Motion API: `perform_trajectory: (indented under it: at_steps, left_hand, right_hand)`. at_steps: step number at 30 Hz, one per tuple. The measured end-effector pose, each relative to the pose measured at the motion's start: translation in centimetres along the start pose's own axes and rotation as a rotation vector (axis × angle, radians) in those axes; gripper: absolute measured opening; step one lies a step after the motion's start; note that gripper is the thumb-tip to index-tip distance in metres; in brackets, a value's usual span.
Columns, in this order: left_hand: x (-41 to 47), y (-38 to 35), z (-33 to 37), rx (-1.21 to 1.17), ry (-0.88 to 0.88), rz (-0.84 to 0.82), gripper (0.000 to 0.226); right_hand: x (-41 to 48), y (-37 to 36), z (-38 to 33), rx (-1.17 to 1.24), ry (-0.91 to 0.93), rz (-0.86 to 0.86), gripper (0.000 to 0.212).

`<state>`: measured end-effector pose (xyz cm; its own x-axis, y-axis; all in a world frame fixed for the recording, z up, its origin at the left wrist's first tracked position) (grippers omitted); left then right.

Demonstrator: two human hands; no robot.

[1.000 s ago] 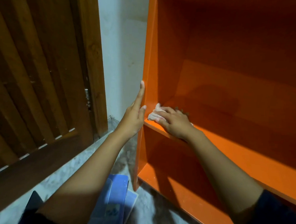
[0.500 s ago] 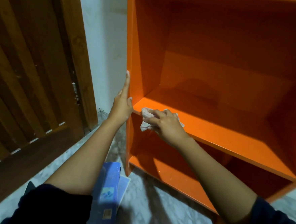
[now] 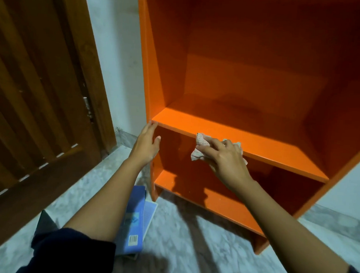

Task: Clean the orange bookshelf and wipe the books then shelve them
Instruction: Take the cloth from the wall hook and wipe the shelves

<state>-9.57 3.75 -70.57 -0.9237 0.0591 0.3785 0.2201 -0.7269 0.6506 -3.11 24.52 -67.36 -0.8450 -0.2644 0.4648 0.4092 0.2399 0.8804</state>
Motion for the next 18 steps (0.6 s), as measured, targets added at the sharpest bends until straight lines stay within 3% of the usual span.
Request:
perform_trajectory:
  at_steps: [4,9,11,15,18]
  left_hand:
    - [-2.7,-3.4,-2.5,-0.013,0.051,-0.095,0.050]
    - [-5.7,-6.9,-7.9,0.007,0.115,-0.141,0.050]
    - [-6.1,-8.2,-10.1,-0.012,0.159,-0.139,0.056]
    - [-4.6,-10.3,-13.0,-0.143,0.109,-0.059,0.065]
    - [-3.5,-10.7,-13.0,-0.287,0.047,0.067,0.060]
  right_hand:
    - [-4.0,-4.1,1.6,0.024,-0.099,-0.053,0.034]
    - [-9.2,-13.2,7.9,0.001,-0.452,-0.297,0.037]
    - [-11.8,-15.4,11.4,-0.026,-0.631,-0.320,0.039]
    - [-16.3,-17.8,17.6,-0.068,-0.989,-0.262,0.038]
    - [-18.2,-19.9,19.9,-0.120,-1.100,-0.276,0.042]
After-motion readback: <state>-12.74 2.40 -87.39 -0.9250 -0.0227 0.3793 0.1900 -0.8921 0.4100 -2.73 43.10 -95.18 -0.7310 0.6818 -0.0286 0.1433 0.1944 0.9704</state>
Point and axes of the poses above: each hand's wrist, its own x-axis towards the middle knuckle, its own y-axis out of the back of the hand, z = x × y, the point moved 8 cm from there along x, towards the middle knuckle, and after that the axes turned 10 degrees about -y, right-handed, at the moved point
